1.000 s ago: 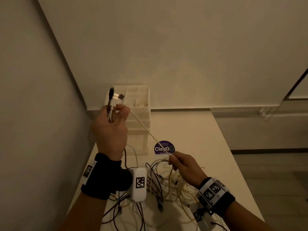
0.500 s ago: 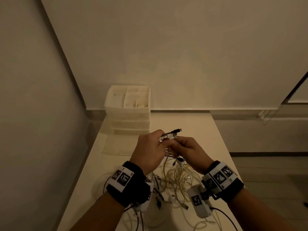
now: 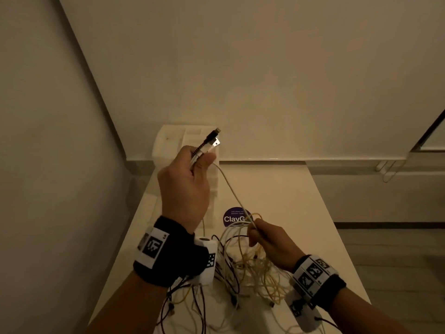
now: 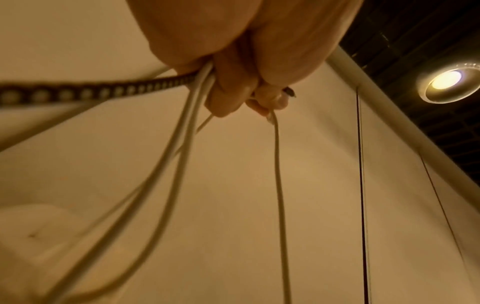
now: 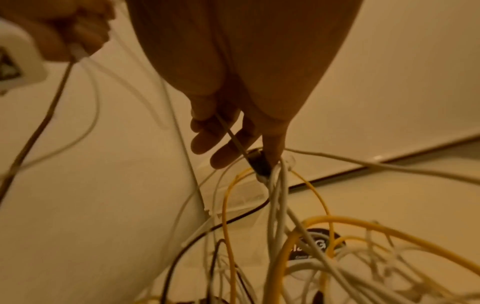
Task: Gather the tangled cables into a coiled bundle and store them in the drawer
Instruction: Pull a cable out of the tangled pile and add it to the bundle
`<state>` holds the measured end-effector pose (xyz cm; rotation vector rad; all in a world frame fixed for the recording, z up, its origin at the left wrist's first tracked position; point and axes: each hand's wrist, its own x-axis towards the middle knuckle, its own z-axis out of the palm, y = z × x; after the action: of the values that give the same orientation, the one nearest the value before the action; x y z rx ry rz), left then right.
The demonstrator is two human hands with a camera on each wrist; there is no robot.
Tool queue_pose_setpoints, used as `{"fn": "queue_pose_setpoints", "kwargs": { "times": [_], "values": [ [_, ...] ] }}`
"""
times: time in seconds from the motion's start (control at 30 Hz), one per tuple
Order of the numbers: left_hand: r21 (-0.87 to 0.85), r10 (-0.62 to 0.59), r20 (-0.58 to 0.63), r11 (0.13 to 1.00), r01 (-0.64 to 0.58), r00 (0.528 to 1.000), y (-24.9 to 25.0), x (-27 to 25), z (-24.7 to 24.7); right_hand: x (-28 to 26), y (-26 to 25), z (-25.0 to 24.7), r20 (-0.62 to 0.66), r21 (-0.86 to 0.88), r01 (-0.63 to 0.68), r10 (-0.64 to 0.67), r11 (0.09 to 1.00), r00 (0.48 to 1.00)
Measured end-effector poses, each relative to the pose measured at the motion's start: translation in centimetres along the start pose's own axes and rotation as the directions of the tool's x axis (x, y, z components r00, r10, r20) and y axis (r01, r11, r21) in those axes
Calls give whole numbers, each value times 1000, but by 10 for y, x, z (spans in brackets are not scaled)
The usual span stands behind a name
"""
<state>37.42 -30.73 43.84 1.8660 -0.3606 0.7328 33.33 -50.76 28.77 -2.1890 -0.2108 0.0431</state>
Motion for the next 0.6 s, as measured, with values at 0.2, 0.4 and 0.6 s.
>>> {"fn": "queue_pose_setpoints", "kwargs": {
  "times": [0.2,0.4,0.6],
  "values": [
    [4,10,-53,1000,-10,999,-10,-12,0,12,-4,-6,-121,285,-18,54,958,991],
    [-48,24,427,999,-4,904,-7,-43,24,19,-35,-30,-30,281,43,-36,959,999],
    [109,33,514,989,-103,857,-30,-41,34,13,-44,-39,25,391,108,-128,914,992]
  ]
}}
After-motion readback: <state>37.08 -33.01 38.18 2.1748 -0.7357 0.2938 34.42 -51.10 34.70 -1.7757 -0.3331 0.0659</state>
